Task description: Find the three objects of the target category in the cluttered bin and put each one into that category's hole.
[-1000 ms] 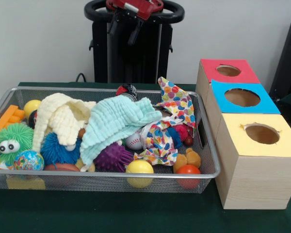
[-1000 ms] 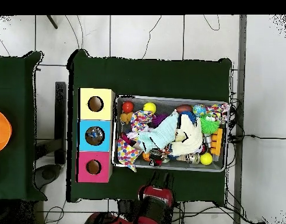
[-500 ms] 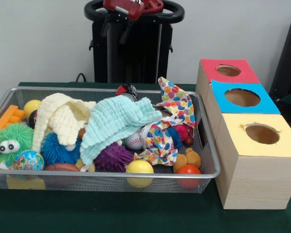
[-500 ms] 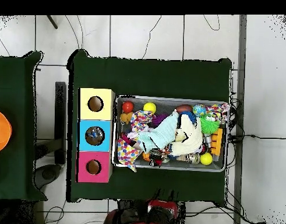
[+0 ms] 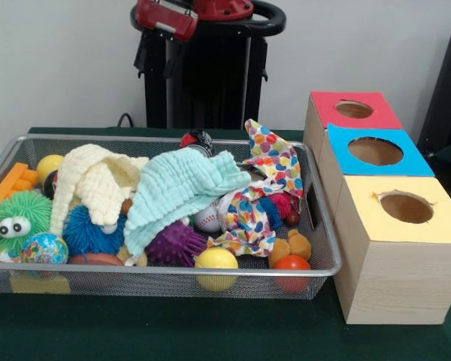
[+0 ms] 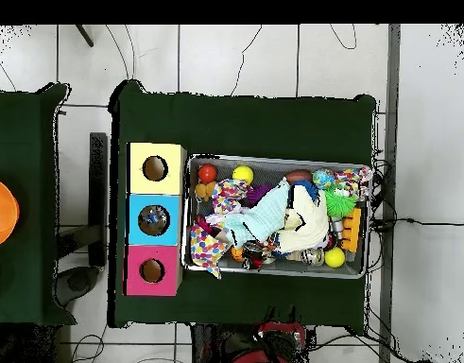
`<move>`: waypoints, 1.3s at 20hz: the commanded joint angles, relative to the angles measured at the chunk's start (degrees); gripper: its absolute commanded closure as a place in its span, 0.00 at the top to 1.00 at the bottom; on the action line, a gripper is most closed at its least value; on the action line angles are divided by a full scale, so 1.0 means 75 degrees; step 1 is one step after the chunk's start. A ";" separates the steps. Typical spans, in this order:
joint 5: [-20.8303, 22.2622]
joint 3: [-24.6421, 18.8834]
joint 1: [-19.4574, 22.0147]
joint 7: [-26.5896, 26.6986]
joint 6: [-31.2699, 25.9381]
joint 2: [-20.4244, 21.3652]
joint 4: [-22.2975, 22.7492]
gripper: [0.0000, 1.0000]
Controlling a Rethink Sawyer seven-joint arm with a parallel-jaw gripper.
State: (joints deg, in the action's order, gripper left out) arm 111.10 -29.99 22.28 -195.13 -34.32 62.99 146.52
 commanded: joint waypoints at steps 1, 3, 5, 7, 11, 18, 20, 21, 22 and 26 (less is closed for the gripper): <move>0.1546 -0.0950 0.0603 0.0055 0.0385 -0.0538 -0.1076 1.00; 0.1817 -0.1146 0.0748 -0.0199 0.0359 -0.0489 -0.1026 1.00; 0.2130 -0.1485 0.0963 -0.0779 0.0252 -0.0437 -0.0883 1.00; 0.2577 -0.2027 0.1287 -0.1610 -0.0010 -0.0428 -0.0609 1.00; 0.2583 -0.2298 0.1727 -0.1322 0.0287 -0.0551 -0.0848 1.00; 0.1701 -0.1436 0.1884 0.0635 0.1569 -0.0974 -0.2271 1.00; 0.1508 -0.1093 0.1806 0.1046 0.1982 -0.1110 -0.2678 1.00; 0.1447 -0.0951 0.1761 0.1143 0.2166 -0.1152 -0.2839 1.00; 0.1379 -0.0739 0.1677 0.1267 0.2394 -0.1233 -0.3057 1.00; 0.1328 0.0078 0.1226 0.1527 0.3116 -0.1542 -0.3860 1.00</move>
State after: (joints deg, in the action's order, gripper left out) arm 122.87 -34.79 33.45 -195.26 -18.39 55.73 133.31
